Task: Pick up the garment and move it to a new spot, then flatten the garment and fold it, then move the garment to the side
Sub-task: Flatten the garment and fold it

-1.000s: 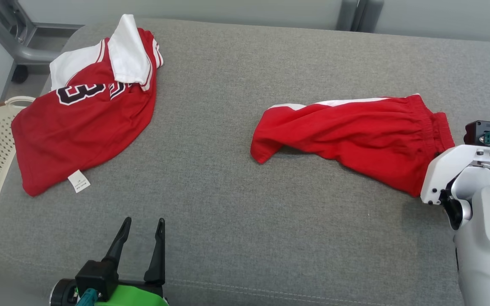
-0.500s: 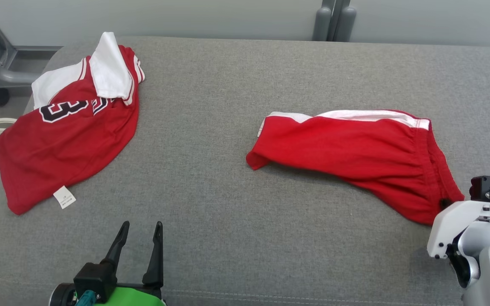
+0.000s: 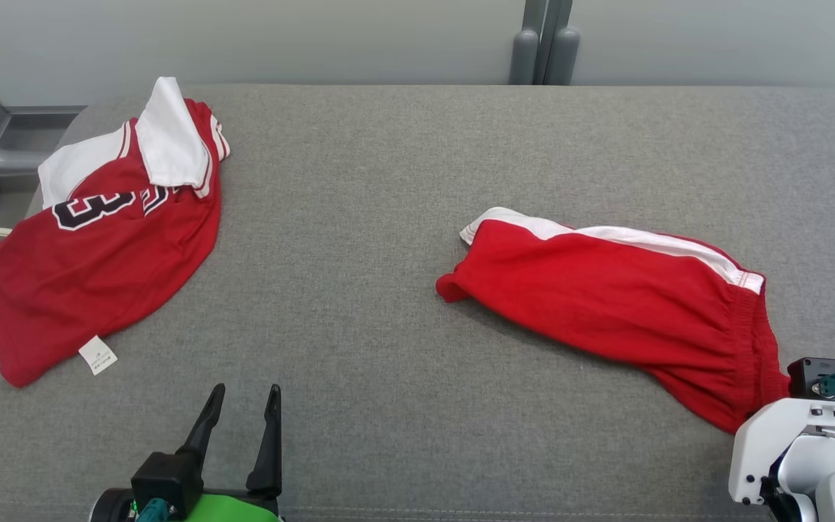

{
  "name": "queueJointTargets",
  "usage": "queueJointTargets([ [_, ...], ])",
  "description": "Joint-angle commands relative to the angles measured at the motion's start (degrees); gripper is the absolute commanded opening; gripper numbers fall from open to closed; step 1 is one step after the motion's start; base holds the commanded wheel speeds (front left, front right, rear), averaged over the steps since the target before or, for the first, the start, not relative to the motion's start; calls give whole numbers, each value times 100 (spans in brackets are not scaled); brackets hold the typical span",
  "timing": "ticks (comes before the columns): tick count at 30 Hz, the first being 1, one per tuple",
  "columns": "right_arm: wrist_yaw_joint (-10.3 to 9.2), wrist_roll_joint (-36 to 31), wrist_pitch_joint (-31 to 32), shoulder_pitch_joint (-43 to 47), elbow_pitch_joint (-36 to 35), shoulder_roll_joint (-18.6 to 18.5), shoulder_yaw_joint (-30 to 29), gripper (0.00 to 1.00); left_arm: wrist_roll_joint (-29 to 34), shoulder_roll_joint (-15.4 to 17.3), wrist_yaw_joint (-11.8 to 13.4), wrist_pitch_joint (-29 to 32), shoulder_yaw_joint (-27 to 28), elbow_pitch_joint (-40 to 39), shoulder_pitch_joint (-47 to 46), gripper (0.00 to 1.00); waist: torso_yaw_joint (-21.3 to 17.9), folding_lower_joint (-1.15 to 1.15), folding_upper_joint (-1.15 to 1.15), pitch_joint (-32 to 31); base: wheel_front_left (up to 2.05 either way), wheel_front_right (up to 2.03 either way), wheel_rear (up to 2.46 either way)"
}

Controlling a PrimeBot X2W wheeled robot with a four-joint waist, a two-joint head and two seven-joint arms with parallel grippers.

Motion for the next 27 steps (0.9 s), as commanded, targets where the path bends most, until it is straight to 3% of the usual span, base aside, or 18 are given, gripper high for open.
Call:
queueJointTargets([
  [1, -6, 109, 86, 242, 136, 28, 14, 94, 38, 2, 4, -3, -5, 26, 83, 100, -28, 0, 0, -46, 0, 0, 0],
  [2, -6, 157, 34, 234, 107, 46, 9, 100, 41, 2, 2, -3, -5, 30, 85, 100, -40, 0, 0, -64, 0, 0, 0],
  [15, -4, 1194, -1279, 368, -1152, 179, 264, 100, -1, 20, 40, -3, 24, 92, 317, 100, -138, 0, 0, -460, 0, 0, 0],
  [27, -3, 1346, -2804, 705, -1570, 208, 960, 100, -47, 66, 100, -3, 201, 118, 426, 100, -220, 0, 0, -677, 0, 0, 0],
])
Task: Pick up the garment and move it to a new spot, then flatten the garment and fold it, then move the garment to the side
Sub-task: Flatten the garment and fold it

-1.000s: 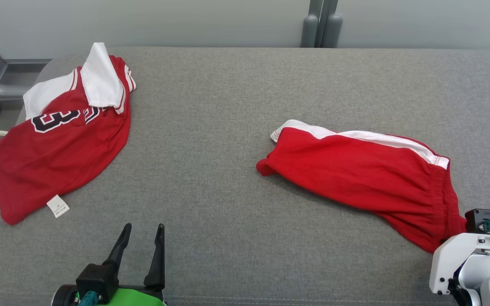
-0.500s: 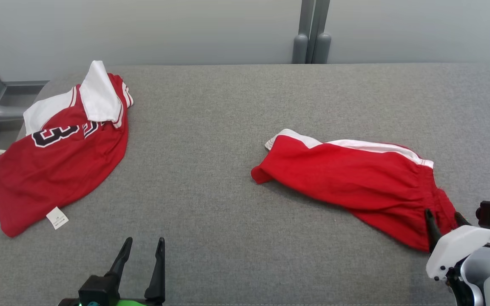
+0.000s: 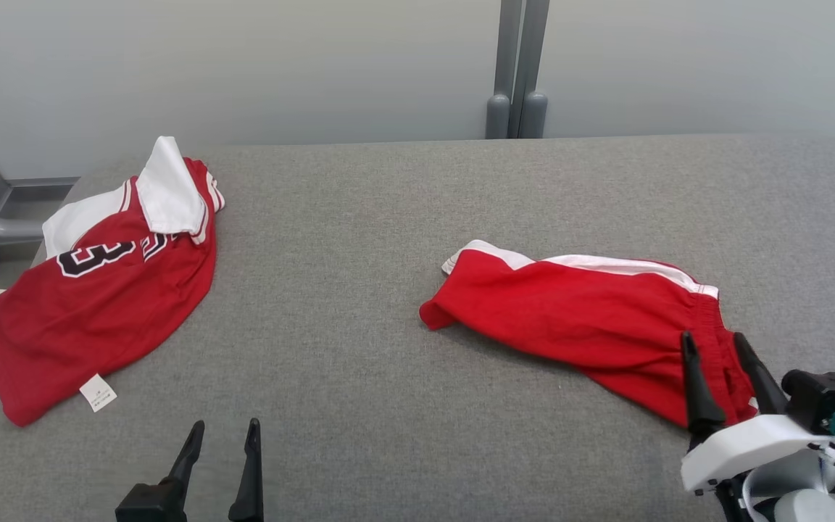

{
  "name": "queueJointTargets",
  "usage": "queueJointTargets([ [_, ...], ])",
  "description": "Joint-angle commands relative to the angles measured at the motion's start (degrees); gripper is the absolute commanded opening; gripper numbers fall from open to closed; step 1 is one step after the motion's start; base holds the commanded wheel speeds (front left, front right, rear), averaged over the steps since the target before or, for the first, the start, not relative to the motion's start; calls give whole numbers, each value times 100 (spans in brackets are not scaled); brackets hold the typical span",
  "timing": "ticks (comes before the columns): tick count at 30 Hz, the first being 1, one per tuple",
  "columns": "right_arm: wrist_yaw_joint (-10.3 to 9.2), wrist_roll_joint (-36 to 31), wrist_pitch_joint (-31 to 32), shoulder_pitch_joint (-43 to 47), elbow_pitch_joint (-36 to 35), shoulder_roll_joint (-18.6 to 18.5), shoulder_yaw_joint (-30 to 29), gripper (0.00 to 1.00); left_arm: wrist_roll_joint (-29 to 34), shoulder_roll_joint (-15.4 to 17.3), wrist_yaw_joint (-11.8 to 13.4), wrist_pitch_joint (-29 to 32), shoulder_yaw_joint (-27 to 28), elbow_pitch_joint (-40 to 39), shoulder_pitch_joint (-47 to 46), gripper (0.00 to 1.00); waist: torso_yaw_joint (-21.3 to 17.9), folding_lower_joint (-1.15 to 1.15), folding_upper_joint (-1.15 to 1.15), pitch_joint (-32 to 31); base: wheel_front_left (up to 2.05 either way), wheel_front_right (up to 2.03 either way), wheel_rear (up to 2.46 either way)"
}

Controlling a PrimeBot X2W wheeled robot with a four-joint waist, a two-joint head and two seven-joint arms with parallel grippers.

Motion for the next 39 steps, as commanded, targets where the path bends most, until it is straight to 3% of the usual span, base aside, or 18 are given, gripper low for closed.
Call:
queueJointTargets([
  [1, 0, 15, -143, 53, 12, 4, 68, 100, -32, 41, 48, -3, 41, -3, 81, 100, -21, 0, 0, -24, 0, 0, 0],
  [8, 0, -297, -685, 116, 327, -5, 392, 100, 6, 79, 109, -3, 224, -2, 61, 100, -56, 0, 0, -101, 0, 0, 0],
  [21, 0, -384, -759, -52, 537, -2, 484, 100, -30, 105, 84, -2, 335, 127, -182, 100, -277, 0, 0, -35, 0, 0, 0],
  [31, 0, -307, -666, -243, 391, 1, 686, 100, -227, 281, 1, 780, 222, 900, -1927, 100, -995, 0, 0, 509, 0, 0, 0],
  [35, 0, -310, -682, -385, 362, -1, 807, 100, -322, 442, -32, 1156, 155, 1333, -2758, 100, -1541, 0, 0, 892, 0, 0, 0],
  [39, 0, -263, -724, -466, 384, 3, 789, 100, -352, 525, -52, 1342, 61, 1599, -3145, 100, -1835, 0, 0, 1085, 0, 0, 0],
])
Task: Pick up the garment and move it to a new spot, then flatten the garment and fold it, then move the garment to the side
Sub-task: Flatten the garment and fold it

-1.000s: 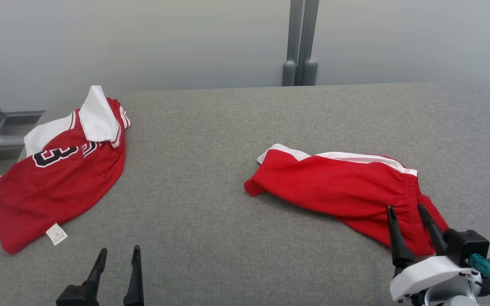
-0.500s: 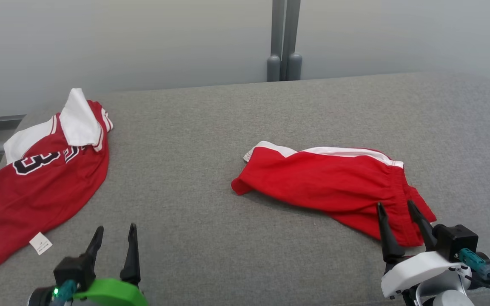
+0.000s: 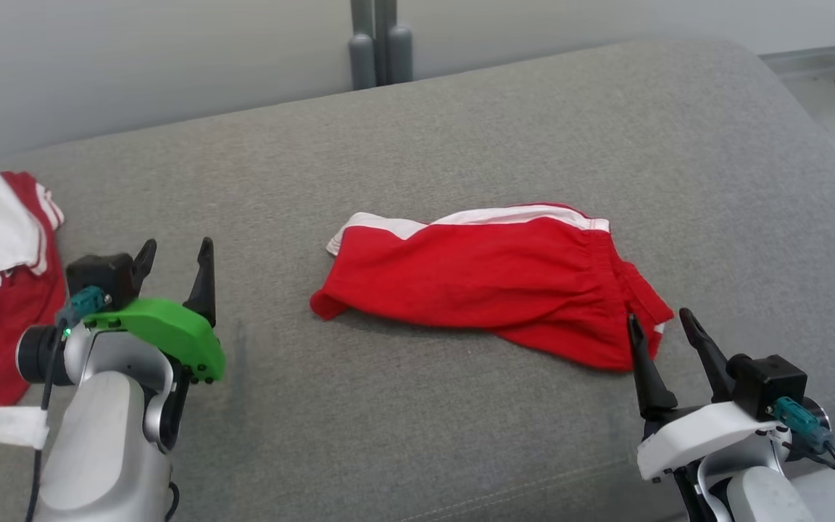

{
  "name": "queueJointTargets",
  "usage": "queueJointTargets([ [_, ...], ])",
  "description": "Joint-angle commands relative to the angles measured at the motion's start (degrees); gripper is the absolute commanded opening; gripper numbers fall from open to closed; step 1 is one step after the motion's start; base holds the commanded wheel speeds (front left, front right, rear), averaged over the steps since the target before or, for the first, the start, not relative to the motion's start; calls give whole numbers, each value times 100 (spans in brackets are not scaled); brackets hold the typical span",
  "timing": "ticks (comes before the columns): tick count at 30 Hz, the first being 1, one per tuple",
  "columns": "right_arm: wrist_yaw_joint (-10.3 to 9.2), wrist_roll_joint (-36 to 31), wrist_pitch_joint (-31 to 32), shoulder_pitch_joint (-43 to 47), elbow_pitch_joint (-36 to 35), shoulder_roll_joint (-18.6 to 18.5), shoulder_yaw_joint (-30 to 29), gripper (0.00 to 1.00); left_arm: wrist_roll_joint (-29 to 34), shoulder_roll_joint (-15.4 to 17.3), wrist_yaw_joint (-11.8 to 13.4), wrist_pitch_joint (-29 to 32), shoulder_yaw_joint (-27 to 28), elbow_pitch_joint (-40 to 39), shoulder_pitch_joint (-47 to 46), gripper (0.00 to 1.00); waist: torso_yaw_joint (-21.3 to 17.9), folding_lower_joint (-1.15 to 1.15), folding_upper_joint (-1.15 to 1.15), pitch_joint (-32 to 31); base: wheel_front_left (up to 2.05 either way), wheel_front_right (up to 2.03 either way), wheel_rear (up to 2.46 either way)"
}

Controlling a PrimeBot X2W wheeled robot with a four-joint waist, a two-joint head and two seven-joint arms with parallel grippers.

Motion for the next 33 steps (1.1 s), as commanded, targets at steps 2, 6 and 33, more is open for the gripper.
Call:
queueJointTargets([
  [2, 0, 76, -62, -127, 36, -2, 33, 100, -30, 109, -26, 105, -82, 182, -338, 100, -723, 0, 0, 581, 0, 0, 0],
  [6, 0, 180, -152, -193, 116, -1, 94, 100, -70, 202, -52, 297, -263, 508, -719, 100, -1035, 0, 0, 776, 0, 0, 0],
  [33, 0, 161, -353, -359, 493, -3, 303, 100, -322, -75, -13, 510, -1288, 1942, -1093, 100, -1386, 0, 0, 878, 0, 0, 0],
])
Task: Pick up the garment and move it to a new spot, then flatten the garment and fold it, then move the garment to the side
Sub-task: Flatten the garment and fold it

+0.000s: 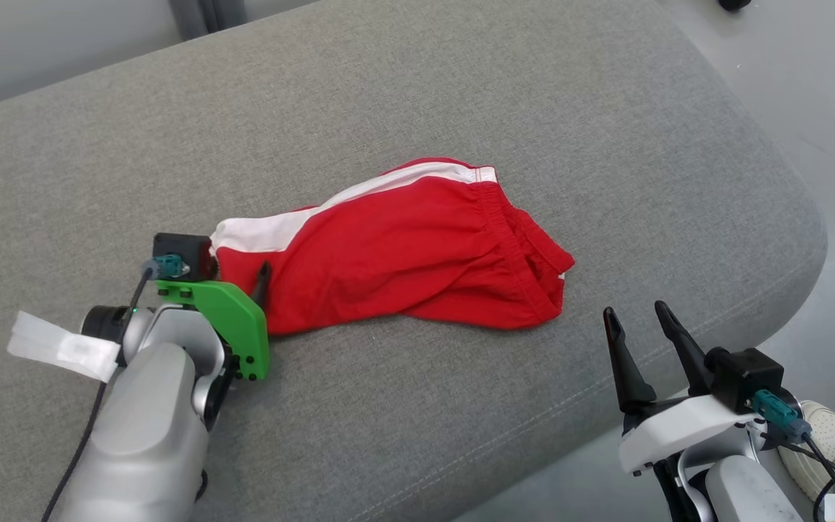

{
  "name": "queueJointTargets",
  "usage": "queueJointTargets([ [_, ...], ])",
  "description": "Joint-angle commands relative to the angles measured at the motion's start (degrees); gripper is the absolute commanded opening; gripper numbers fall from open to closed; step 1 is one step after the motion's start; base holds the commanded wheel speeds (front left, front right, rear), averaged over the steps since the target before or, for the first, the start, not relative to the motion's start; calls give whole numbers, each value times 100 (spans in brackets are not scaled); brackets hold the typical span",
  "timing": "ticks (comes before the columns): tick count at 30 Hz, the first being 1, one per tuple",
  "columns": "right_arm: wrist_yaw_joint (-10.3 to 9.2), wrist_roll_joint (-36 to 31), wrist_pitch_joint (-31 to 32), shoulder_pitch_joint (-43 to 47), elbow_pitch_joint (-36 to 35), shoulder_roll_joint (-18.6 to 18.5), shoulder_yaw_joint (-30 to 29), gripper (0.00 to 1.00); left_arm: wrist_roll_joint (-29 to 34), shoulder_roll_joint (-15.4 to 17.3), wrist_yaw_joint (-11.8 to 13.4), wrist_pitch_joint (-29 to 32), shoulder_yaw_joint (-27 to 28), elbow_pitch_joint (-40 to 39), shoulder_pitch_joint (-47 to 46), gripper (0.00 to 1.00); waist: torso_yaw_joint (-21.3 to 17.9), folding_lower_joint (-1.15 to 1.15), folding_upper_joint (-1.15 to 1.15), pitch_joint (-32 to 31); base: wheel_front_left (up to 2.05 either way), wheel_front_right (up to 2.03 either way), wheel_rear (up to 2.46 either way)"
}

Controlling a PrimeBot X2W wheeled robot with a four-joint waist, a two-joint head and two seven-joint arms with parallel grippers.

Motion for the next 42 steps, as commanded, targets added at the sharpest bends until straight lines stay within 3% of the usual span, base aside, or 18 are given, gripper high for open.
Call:
queueJointTargets([
  [1, 0, -51, -6, -21, 12, -3, -3, 100, 45, -66, -2, -51, -93, 60, 127, 100, 60, 0, 0, -64, 0, 0, 0],
  [9, 0, -87, 51, 21, -25, -3, -15, 100, -126, -213, -22, -181, -211, 231, 130, 100, 181, 0, 0, -196, 0, 0, 0],
  [16, 0, -102, 91, 106, -67, -3, -92, 100, -459, -28, 6, -178, 114, 118, -146, 100, 321, 0, 0, -254, 0, 0, 0],
  [21, 0, -95, 98, 94, -68, -3, -50, 100, -551, 283, 77, -55, 271, -82, -280, 100, 342, 0, 0, -235, 0, 0, 0],
  [25, 0, -64, 98, 6, -93, -3, 20, 100, -435, 420, 131, 102, 162, -117, -343, 100, 271, 0, 0, -87, 0, 0, 0],
  [41, 0, 11, 0, -100, -52, -4, -6, 100, -322, 312, 14, 345, -373, 53, -371, 100, 180, 0, 0, 225, 0, 0, 0],
  [42, 0, 13, -2, -104, -45, -4, -7, 100, -312, 316, 7, 319, -404, 47, -377, 75, 189, 0, 0, 228, 0, 0, 0],
])
